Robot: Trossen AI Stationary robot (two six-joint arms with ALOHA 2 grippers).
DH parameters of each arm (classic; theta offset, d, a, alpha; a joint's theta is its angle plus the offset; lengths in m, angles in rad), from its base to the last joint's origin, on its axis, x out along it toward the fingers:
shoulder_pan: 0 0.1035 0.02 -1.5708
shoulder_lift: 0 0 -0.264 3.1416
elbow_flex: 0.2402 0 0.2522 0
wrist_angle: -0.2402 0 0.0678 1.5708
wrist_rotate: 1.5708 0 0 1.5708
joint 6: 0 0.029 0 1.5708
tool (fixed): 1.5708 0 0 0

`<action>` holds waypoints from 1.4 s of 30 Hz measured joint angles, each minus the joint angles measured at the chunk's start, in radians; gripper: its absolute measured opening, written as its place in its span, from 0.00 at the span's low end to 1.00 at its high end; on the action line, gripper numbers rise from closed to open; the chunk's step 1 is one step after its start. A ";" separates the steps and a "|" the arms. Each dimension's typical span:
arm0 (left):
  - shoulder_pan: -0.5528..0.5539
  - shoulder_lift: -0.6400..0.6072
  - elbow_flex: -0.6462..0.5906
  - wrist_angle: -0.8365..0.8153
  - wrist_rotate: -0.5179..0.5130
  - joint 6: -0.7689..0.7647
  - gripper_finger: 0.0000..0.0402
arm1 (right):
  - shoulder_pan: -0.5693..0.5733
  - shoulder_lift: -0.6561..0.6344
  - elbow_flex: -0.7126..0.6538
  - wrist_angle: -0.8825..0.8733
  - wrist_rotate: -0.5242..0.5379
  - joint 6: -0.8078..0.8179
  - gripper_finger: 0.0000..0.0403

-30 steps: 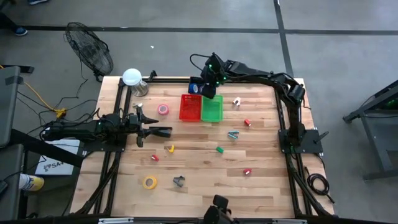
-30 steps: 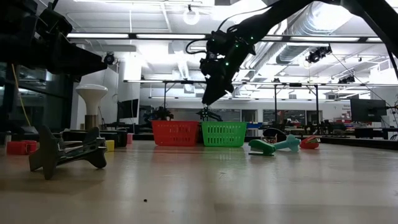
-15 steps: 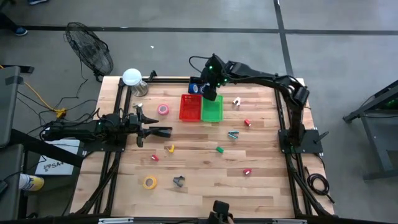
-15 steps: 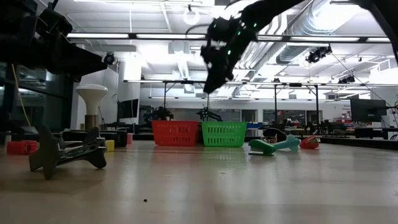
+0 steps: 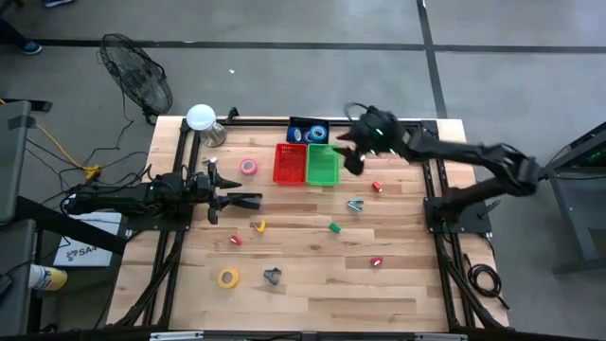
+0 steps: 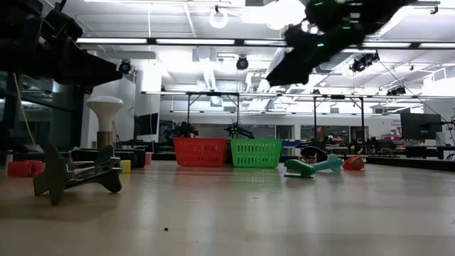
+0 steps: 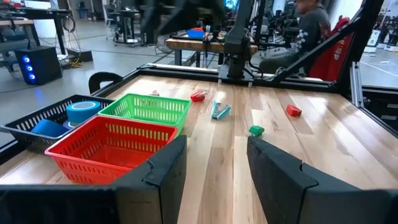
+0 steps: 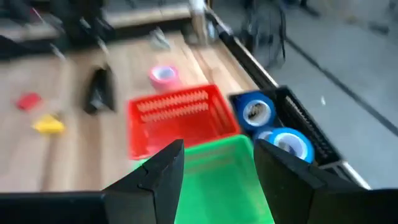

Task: Pick and place Stapler, Stapler remover, tape
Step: Put the yellow tape into the black bin

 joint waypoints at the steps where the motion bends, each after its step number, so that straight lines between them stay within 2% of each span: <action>1: 0.000 0.000 0.000 0.000 0.000 0.000 0.41 | 0.014 -0.047 -0.065 0.050 0.006 0.017 0.46; 7: 0.000 0.000 0.000 0.041 -0.023 0.000 0.41 | 0.111 -0.321 -0.363 0.217 0.089 0.112 0.46; 12: 0.000 0.000 0.000 0.056 -0.016 -0.004 0.41 | 0.188 -0.498 -0.501 0.233 0.169 0.183 0.46; 16: 0.000 0.000 0.000 0.051 -0.027 -0.033 0.41 | 0.259 -0.576 -0.596 0.265 0.217 0.231 0.46; 24: 0.000 0.000 0.000 0.024 -0.068 -0.135 0.41 | 0.413 -0.605 -0.707 0.343 0.323 0.254 0.46; 29: 0.000 0.013 0.018 -0.037 -0.116 -0.204 0.41 | 0.461 -0.605 -0.739 0.345 0.333 0.244 0.46; 32: 0.000 0.051 0.076 -0.155 -0.115 -0.215 0.41 | 0.475 -0.605 -0.762 0.351 0.323 0.235 0.46; 35: 0.000 0.102 0.164 -0.279 -0.157 -0.240 0.41 | 0.477 -0.604 -0.782 0.351 0.320 0.234 0.46; 42: 0.000 0.287 0.356 -0.514 -0.191 -0.304 0.41 | 0.476 -0.611 -0.782 0.363 0.279 0.219 0.46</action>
